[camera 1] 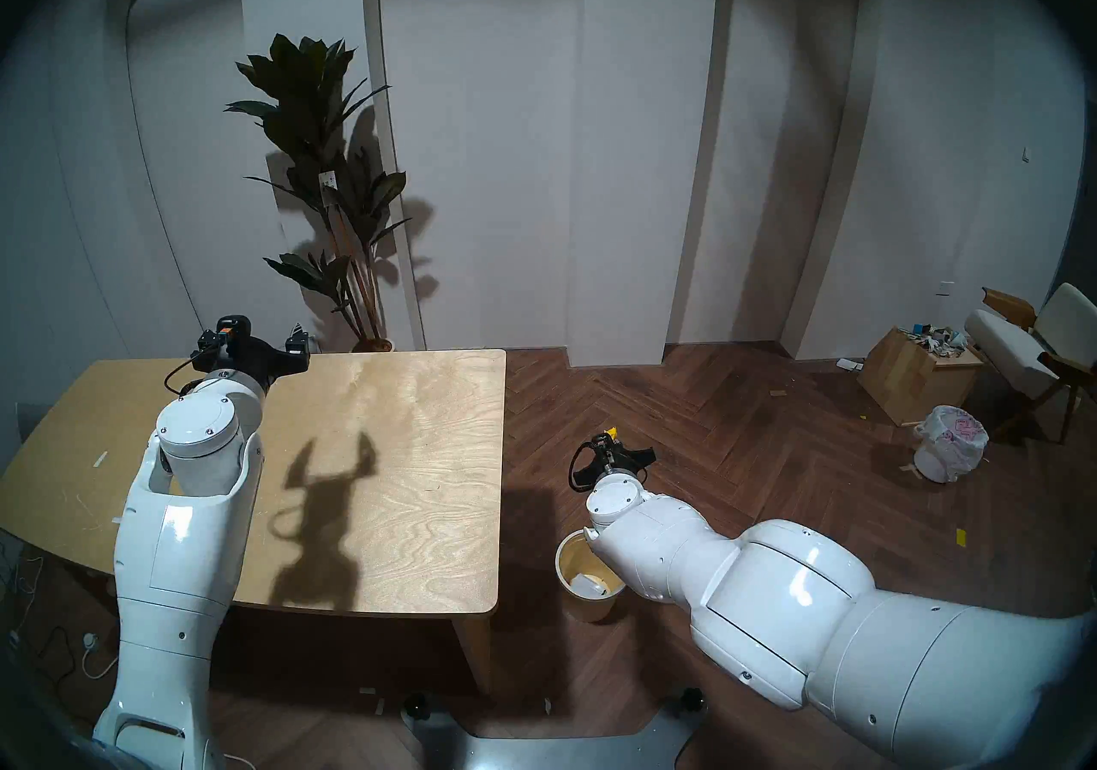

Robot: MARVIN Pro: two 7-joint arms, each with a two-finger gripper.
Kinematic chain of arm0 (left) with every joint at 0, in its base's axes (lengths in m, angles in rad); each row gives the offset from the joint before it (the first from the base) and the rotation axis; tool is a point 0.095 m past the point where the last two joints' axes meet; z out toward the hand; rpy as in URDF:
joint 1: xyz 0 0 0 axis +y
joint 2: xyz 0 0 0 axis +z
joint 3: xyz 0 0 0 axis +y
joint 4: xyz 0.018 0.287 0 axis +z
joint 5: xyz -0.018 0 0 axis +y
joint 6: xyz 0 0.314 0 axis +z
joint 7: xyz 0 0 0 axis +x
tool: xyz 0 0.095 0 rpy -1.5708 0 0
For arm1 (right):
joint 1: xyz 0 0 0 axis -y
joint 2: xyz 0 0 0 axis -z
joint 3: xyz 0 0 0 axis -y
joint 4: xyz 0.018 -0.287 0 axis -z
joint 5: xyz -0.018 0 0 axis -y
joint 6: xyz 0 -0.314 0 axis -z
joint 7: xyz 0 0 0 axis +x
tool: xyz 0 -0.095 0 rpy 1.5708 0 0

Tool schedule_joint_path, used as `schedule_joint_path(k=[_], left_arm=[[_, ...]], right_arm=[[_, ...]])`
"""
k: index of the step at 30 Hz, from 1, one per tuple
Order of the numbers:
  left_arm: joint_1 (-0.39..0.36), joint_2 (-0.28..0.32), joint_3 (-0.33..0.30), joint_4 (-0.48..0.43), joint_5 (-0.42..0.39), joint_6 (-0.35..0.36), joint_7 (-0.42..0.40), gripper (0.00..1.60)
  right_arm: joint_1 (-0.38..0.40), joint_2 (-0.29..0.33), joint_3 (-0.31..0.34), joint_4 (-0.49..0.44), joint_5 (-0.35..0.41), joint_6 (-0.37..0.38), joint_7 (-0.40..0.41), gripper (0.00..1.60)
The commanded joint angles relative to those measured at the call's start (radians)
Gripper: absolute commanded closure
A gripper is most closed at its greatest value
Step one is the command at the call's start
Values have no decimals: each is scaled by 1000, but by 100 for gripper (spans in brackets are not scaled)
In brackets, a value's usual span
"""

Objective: Put the trash into the trash bin on the ground

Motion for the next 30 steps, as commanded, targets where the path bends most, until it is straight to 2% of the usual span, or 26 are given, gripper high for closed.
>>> schedule_joint_path(k=[1, 22, 30], left_arm=[[-23, 4, -2, -14, -3, -4, -2, 0], [-6, 1, -9, -22, -11, -5, 2, 0], [5, 8, -19, -33, -16, -5, 5, 0]], right_arm=[[13, -16, 1, -3, 0, -2, -6, 160], [12, -19, 6, 1, -7, -8, -14, 160], [6, -45, -2, 2, -20, 5, -31, 160]])
